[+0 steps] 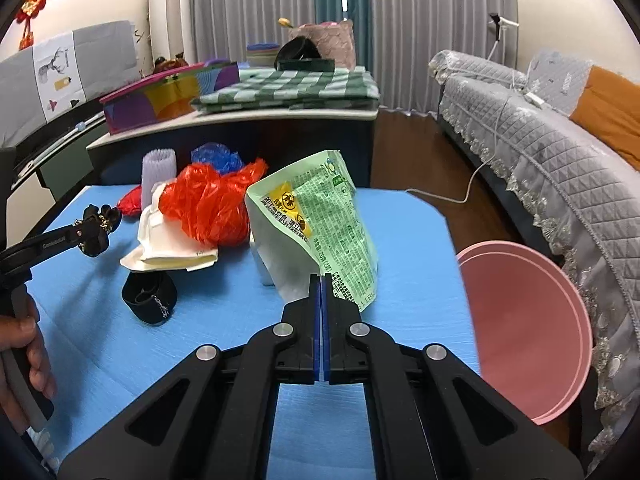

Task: Collect trash
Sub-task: 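Grasp the green snack packet with the right tool while the left tool grasps the black scrunchie, then carry both items over the pink bin and open both tools to drop them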

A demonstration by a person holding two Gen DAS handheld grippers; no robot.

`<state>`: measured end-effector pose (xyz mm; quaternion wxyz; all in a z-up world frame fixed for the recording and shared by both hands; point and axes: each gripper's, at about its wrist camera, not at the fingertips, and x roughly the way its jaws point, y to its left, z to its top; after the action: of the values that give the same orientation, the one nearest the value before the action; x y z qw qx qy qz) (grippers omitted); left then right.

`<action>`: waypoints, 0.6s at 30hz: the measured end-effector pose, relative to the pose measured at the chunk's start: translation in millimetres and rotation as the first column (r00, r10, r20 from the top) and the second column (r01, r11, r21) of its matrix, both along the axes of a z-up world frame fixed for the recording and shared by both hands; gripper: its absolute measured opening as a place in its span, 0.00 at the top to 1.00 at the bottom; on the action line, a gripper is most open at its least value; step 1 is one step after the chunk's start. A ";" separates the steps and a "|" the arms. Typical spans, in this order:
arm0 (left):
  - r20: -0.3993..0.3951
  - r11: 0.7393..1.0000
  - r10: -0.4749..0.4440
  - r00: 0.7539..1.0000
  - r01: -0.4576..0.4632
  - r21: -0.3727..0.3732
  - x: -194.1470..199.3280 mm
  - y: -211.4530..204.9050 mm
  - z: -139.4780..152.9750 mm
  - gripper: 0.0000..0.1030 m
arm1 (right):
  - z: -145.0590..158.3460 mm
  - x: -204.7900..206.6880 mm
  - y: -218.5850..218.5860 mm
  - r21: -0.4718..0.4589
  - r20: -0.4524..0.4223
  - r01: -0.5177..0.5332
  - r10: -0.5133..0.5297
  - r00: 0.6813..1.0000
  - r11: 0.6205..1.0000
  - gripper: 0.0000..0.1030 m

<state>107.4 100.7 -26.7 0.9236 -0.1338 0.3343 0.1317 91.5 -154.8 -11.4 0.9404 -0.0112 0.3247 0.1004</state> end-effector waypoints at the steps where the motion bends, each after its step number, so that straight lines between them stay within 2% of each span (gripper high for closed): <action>1: 0.009 1.000 -0.007 1.000 0.007 -0.002 -3.3 -1.7 2.8 0.68 | 2.3 -2.3 -0.9 0.000 0.006 0.002 -0.002 1.000 1.000 0.99; 18: 0.114 0.987 -0.160 0.981 0.155 0.052 -56.8 -58.1 44.9 0.68 | 45.3 -57.8 -37.7 0.014 0.121 0.070 -0.071 0.990 0.997 0.99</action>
<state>50.6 42.6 18.2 0.9519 -0.0947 0.2859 0.0573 33.7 -192.5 33.9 0.9614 -0.0011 0.2666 0.0678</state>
